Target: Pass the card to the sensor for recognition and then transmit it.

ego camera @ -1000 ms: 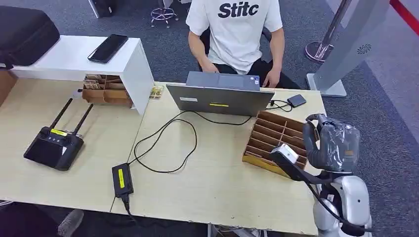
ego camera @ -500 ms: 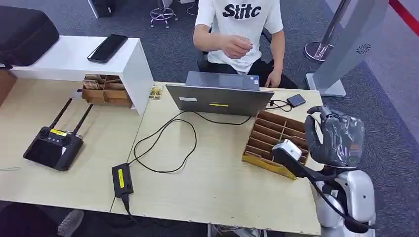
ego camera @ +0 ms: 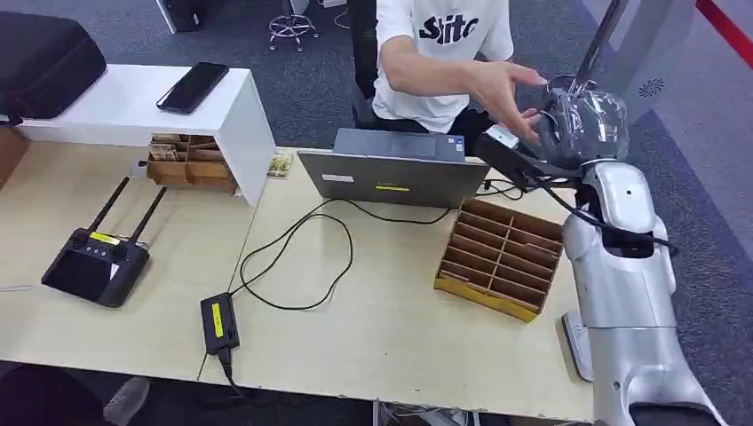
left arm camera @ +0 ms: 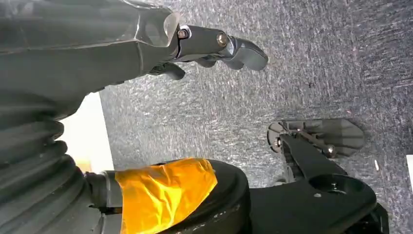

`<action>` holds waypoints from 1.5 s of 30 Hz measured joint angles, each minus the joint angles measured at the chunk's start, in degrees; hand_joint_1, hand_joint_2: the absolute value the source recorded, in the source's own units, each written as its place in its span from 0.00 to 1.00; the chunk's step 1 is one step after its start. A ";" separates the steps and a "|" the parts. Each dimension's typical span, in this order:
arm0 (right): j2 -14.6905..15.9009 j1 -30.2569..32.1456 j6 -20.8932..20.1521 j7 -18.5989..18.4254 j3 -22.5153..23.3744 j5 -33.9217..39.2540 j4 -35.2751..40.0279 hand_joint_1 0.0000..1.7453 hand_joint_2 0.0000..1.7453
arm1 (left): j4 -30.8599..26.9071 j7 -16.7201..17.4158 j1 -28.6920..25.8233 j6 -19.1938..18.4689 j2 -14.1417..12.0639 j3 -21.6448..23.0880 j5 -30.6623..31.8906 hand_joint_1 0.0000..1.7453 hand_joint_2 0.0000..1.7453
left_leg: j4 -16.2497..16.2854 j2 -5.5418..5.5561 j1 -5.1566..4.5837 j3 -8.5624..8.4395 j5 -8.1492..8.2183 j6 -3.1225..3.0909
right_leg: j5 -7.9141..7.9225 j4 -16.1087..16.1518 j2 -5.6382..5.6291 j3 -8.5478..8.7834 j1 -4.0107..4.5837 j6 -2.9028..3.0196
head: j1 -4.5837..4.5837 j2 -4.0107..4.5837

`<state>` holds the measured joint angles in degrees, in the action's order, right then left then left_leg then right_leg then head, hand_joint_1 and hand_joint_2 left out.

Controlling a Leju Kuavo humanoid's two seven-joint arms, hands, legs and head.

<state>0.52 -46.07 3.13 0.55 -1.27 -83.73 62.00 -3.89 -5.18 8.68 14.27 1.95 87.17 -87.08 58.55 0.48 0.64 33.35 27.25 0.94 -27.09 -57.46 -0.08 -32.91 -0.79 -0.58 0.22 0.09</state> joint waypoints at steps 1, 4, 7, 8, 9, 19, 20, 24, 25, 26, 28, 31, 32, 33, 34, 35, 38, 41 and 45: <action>0.00 -1.12 -0.16 -0.48 0.00 -0.33 -1.71 1.00 1.00 | 0.00 0.00 0.00 -0.06 0.00 0.07 0.00 0.00 1.00 | 0.00 0.02 0.00 0.01 0.00 0.00 | 0.00 0.00 0.02 0.00 0.00 0.00 | 0.00 0.00; 0.00 -4.01 -0.16 -1.42 -0.04 -0.98 -6.38 1.00 1.00 | 0.00 0.00 0.01 -0.09 0.02 0.26 -0.04 0.00 1.00 | 0.00 0.03 0.00 0.02 0.00 0.00 | 0.00 0.00 0.03 0.00 0.00 0.00 | -0.02 0.00; -0.09 -6.03 -0.13 -2.43 -0.04 -1.83 -10.67 0.99 1.00 | 0.00 0.13 0.03 -0.09 0.04 0.31 -0.15 0.00 1.00 | 0.00 0.02 0.00 0.03 0.00 0.00 | 0.00 0.00 0.03 0.00 0.00 0.00 | -0.02 0.00; -0.13 -6.51 -0.13 -2.64 -0.04 -2.18 -11.74 0.99 1.00 | 0.00 0.13 0.04 -0.09 0.07 0.31 -0.17 0.00 1.00 | 0.00 0.02 0.00 0.03 0.00 0.00 | 0.00 0.00 0.03 0.00 0.00 0.00 | 0.00 0.00; -0.20 -6.92 -0.13 -2.82 -0.04 -2.34 -12.74 0.99 1.00 | 0.00 0.15 0.04 -0.09 0.07 0.31 -0.17 0.00 1.00 | 0.00 0.02 0.00 0.03 0.00 0.00 | 0.00 0.00 0.03 0.01 0.00 0.00 | 0.00 0.00; -2.16 -7.94 0.43 -2.01 -0.04 -3.52 -17.76 0.00 1.00 | 0.00 0.46 0.11 -0.04 0.20 0.33 -0.70 0.00 1.00 | 0.00 0.03 0.01 0.03 0.00 0.00 | 0.00 0.00 0.03 -0.01 0.01 0.00 | 0.00 0.00; -2.27 -7.94 0.48 -1.73 -0.04 -3.52 -17.96 0.00 1.00 | 0.00 0.59 0.12 -0.02 0.20 0.33 -0.72 0.00 1.00 | 0.00 0.03 0.01 0.03 0.00 0.00 | 0.00 0.00 0.03 -0.01 0.01 0.00 | 0.00 0.00; -2.73 -7.87 0.78 -1.14 -0.04 -3.52 -18.18 0.00 1.00 | 0.00 0.61 0.13 -0.02 0.20 0.33 -0.72 0.00 1.00 | 0.00 0.02 0.00 0.03 0.00 0.00 | 0.00 0.00 0.02 -0.01 0.00 0.00 | 0.00 0.00; -2.86 -7.86 0.83 -1.05 -0.04 -3.52 -18.18 0.00 1.00 | 0.00 0.61 0.13 -0.04 0.20 0.33 -0.72 0.00 1.00 | 0.00 0.02 0.00 0.03 0.00 0.00 | 0.00 0.00 0.02 -0.01 0.00 0.00 | 0.00 0.00; -3.00 -7.81 0.85 -1.05 -0.04 -3.61 -18.18 0.00 1.00 | 0.00 0.61 0.13 -0.04 0.20 0.33 -0.72 0.00 1.00 | 0.00 0.02 0.00 0.03 0.00 0.00 | 0.00 0.00 0.02 -0.01 0.00 0.00 | 0.00 0.00; -3.17 -7.69 0.85 -1.01 -0.04 -3.82 -18.18 0.00 1.00 | 0.00 0.61 0.13 -0.02 0.20 0.33 -0.72 0.00 1.00 | 0.00 0.02 0.00 0.03 0.00 0.00 | 0.00 0.00 0.03 -0.01 0.00 0.00 | -0.02 0.00; -3.30 -7.45 0.94 -0.76 -0.02 -3.93 -18.09 0.00 1.00 | 0.00 0.61 0.13 0.13 0.20 0.33 -0.90 0.00 1.00 | 0.00 0.02 0.00 0.03 0.00 0.00 | 0.00 0.00 0.03 -0.01 0.00 0.00 | 0.00 0.00; -3.32 -7.34 0.94 -0.48 0.00 -3.93 -17.98 0.00 1.00 | 0.00 0.61 0.13 0.13 0.20 0.33 -0.96 0.00 1.00 | 0.00 0.02 0.00 0.03 0.00 0.00 | 0.00 0.00 0.03 -0.01 0.00 0.00 | 0.00 0.00; -3.32 -7.17 1.00 -0.33 0.02 -3.93 -17.68 0.00 1.00 | 0.00 0.61 0.13 0.17 0.20 0.33 -1.07 0.00 1.00 | 0.00 0.02 0.00 0.03 0.00 0.00 | 0.00 0.00 0.03 -0.01 0.00 0.00 | 0.00 0.00; -3.37 -6.94 1.09 -0.02 0.04 -3.85 -17.26 0.00 1.00 | 0.00 0.61 0.13 0.24 0.20 0.33 -1.22 0.00 1.00 | 0.00 0.02 0.00 0.03 0.00 0.00 | 0.00 0.00 0.03 -0.01 0.00 0.00 | 0.00 0.00; -3.43 -6.67 1.44 0.65 0.07 -3.39 -16.61 0.00 1.00 | 0.00 0.61 0.12 0.31 0.20 0.33 -1.44 0.00 1.00 | 0.00 0.02 0.00 0.03 0.00 0.00 | 0.00 0.00 0.03 -0.02 0.00 0.00 | 0.00 0.00; -3.63 -5.78 2.38 1.79 0.26 -2.10 -14.27 0.00 1.00 | 0.00 0.61 0.12 0.31 0.20 0.33 -1.73 0.00 1.00 | 0.00 0.02 0.00 0.03 0.00 0.00 | 0.00 0.00 0.03 -0.02 0.00 0.00 | 0.00 0.00; -3.74 -5.36 2.42 2.01 0.33 -1.88 -12.85 0.00 1.00 | 0.00 0.61 0.12 0.31 0.20 0.33 -1.75 0.00 1.00 | 0.00 0.02 0.01 0.03 0.00 0.00 | 0.00 0.00 0.03 -0.03 0.01 0.00 | 0.00 0.00; -3.76 -5.05 2.47 2.01 0.37 -1.66 -11.80 0.00 1.00 | 0.00 0.61 0.12 0.31 0.20 0.33 -1.75 0.00 1.00 | 0.00 0.02 0.00 0.03 0.00 0.00 | 0.00 0.00 0.02 -0.02 0.00 0.00 | 0.00 0.00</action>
<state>-3.23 -51.12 5.60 2.56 -0.90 -85.40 50.20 -3.89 -4.57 8.80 14.58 2.14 87.49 -88.83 58.55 0.50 0.64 33.38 27.25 0.94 -27.10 -57.46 -0.06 -32.93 -0.78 -0.58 0.22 0.09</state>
